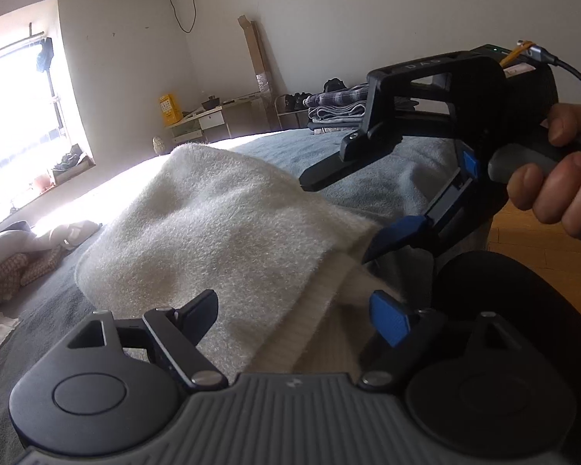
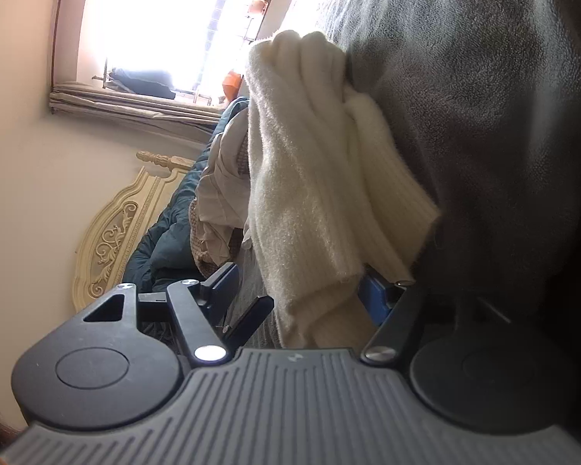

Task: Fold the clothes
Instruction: 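Lower the cream sweater onto the bed and open both grippers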

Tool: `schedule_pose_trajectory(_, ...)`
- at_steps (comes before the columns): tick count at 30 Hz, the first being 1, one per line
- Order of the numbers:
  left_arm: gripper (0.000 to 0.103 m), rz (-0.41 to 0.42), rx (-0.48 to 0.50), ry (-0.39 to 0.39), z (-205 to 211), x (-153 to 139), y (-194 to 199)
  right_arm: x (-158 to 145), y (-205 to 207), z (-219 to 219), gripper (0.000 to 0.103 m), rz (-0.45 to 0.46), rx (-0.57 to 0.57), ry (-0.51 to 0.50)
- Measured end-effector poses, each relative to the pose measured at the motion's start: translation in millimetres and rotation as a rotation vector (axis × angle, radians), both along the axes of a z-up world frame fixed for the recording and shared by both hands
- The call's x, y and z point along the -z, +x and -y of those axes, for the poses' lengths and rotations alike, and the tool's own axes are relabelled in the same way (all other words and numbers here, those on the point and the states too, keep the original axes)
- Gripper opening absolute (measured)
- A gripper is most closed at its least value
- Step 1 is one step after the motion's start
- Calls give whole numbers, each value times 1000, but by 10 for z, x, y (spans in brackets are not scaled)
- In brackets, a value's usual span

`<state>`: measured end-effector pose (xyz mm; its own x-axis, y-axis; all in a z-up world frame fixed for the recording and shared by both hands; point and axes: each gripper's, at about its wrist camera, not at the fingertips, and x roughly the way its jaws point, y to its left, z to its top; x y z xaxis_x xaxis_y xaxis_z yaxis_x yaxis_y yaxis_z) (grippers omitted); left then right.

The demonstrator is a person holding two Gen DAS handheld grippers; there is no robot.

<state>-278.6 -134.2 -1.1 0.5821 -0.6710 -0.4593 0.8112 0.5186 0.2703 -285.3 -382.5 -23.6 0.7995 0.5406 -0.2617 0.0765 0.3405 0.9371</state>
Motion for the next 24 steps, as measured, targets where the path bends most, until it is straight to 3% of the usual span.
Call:
schedule_pose_trajectory(3,85,14,0,6,15,-8,18,-26,9,-23,55,16,6,-13)
schedule_pose_trajectory(5,85,22,3,8,17,-22,6,-43,16,-38,37,27,10,-22)
schedule_pose_trajectory(6,85,30,4,7,20,-32,-4,-51,19,-46,34,32,13,-26)
schedule_pose_trajectory(8,85,35,11,0,32,-54,-11,-74,22,-71,12,49,17,-30)
schedule_pose_trajectory(13,82,10,26,-47,126,-106,12,-216,89,-177,8,107,1,-51)
schedule_pose_trajectory(17,53,-65,8,-100,127,-176,144,-327,138,-223,8,144,-8,-60)
schedule_pose_trajectory(21,14,-191,-21,-185,-40,-280,376,-394,149,-208,8,168,-10,-81)
schedule_pose_trajectory(24,12,-322,-39,-279,-270,-378,618,-458,74,-173,13,231,-28,-123)
